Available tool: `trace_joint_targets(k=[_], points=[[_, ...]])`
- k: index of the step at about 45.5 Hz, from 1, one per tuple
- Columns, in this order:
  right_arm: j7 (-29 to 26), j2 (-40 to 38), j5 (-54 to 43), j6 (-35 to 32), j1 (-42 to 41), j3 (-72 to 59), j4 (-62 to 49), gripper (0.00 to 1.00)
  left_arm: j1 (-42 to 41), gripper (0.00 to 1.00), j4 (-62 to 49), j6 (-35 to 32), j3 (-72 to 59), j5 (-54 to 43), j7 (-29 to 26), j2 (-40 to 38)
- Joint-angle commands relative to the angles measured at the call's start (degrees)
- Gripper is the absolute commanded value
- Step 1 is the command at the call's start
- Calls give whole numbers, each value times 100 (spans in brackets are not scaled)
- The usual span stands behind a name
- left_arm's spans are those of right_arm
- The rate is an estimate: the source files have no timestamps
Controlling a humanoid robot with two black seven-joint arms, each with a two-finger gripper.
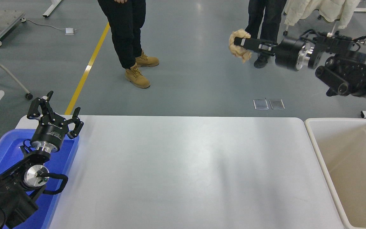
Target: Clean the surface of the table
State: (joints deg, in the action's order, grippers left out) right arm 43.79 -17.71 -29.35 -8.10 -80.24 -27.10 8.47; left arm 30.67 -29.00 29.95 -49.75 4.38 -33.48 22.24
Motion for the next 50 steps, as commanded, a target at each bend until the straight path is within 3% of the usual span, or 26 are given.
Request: trace_joint_targets(k=[1, 6, 12, 26, 39, 50], points=[[-1555, -233, 1142, -289, 465, 187, -1357, 0, 0, 100, 0, 2, 0, 2, 0, 0], [-2759, -523, 1397, -245, 738, 451, -1357, 0, 0, 100, -9, 2, 0, -7, 0, 0], [-3385, -813, 1415, -131, 1116, 846, -1366, 0, 0, 100, 0, 2, 0, 2, 0, 0], [-4009, -1305, 1406, 774, 2047, 943, -1366, 0, 0, 100, 0, 2, 0, -7, 0, 0], [-4080, -1253, 1432, 1925, 3321, 1153, -1357, 0, 0, 100, 0, 2, 0, -7, 0, 0], [-4062, -744, 1432, 1944, 4104, 1409, -1304, 0, 0, 100, 0, 2, 0, 2, 0, 0]])
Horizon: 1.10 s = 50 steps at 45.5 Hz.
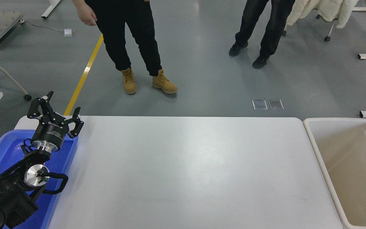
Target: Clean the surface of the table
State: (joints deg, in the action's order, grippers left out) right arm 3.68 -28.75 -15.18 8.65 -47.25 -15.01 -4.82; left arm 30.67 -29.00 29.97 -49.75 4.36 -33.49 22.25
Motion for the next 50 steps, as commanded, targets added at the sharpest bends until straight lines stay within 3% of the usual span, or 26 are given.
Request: trace_joint_targets(k=[1, 14, 36, 43, 50], points=[[-52, 414, 15, 269, 848, 200, 25, 0, 0, 100, 0, 0, 0, -5, 0, -1], [-25, 915, 6, 225, 1209, 165, 112, 0, 0, 100, 0, 0, 0, 4, 0, -1], [-16, 1065, 6, 269, 1200, 182, 227, 0, 0, 100, 0, 0, 0, -5, 0, -1], [-16, 1074, 6, 295, 1183, 191, 218, 43, 0, 100, 0, 0, 0, -5, 0, -1], [-16, 1047, 6, 313, 1157, 200, 218, 72, 0, 100, 0, 0, 0, 4, 0, -1]])
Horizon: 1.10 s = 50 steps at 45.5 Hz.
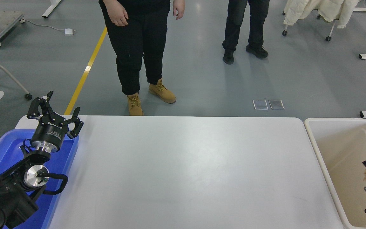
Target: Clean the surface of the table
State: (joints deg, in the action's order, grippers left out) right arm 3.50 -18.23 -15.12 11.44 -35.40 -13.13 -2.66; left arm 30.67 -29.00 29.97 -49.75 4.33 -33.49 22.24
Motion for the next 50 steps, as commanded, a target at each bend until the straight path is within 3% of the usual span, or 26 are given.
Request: trace_joint_targets(k=[1, 5, 6, 23, 33, 36, 44, 50], points=[[2, -14, 0, 34, -38, 12, 3, 76, 0, 100, 0, 0, 0, -3, 0, 0], [-7, -23, 0, 25, -55, 21, -15, 98, 0, 100, 0, 0, 0, 6, 0, 0], [-24, -32, 0, 8, -81, 21, -6, 99, 0, 100, 0, 0, 0, 6, 0, 8], [2, -207, 0, -10, -600, 12, -6, 99, 0, 100, 0, 0, 0, -3, 0, 0], [63, -629, 9, -36, -1759, 337, 178, 99, 0, 100, 0, 0, 0, -3, 0, 0], [353, -744, 9, -28, -2313, 697, 336, 99, 0, 100, 0, 0, 0, -3, 0, 0], [1486, -911, 9, -10, -2859, 1795, 758, 99, 0, 100, 0, -9, 0, 6, 0, 0], [1698, -1174, 9, -36, -2964, 2797, 1408, 99, 0, 100, 0, 0, 0, 6, 0, 0]])
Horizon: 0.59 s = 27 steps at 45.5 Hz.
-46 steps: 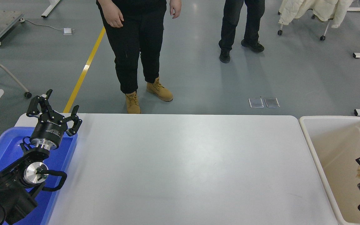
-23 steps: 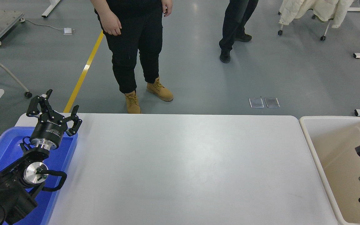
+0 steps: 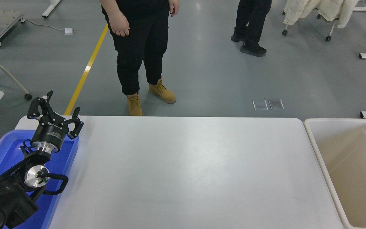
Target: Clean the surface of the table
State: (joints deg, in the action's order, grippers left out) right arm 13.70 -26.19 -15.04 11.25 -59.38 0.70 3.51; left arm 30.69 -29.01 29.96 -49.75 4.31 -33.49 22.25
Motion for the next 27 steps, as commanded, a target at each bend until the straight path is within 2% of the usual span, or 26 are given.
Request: trace_joint_targets(k=[1, 6, 7, 15, 22, 27], points=[[678, -439, 1, -17, -566, 1589, 974, 99, -1, 100, 0, 1, 0, -1, 1, -2], [607, -826, 1, -61, -549, 2714, 1906, 100, -1, 100, 0, -8, 0, 8, 1, 7], [581, -922, 1, -166, -505, 3256, 2247, 100, -1, 100, 0, 1, 0, 8, 1, 7], [212, -1046, 1, -457, -224, 4895, 3295, 100, -1, 100, 0, 1, 0, -1, 1, -2], [-131, -1038, 1, -852, 57, 5475, 3753, 100, -1, 100, 0, 1, 0, 8, 1, -2], [-622, -854, 1, -1124, 365, 6099, 3753, 100, -1, 100, 0, 1, 0, -1, 1, -2]])
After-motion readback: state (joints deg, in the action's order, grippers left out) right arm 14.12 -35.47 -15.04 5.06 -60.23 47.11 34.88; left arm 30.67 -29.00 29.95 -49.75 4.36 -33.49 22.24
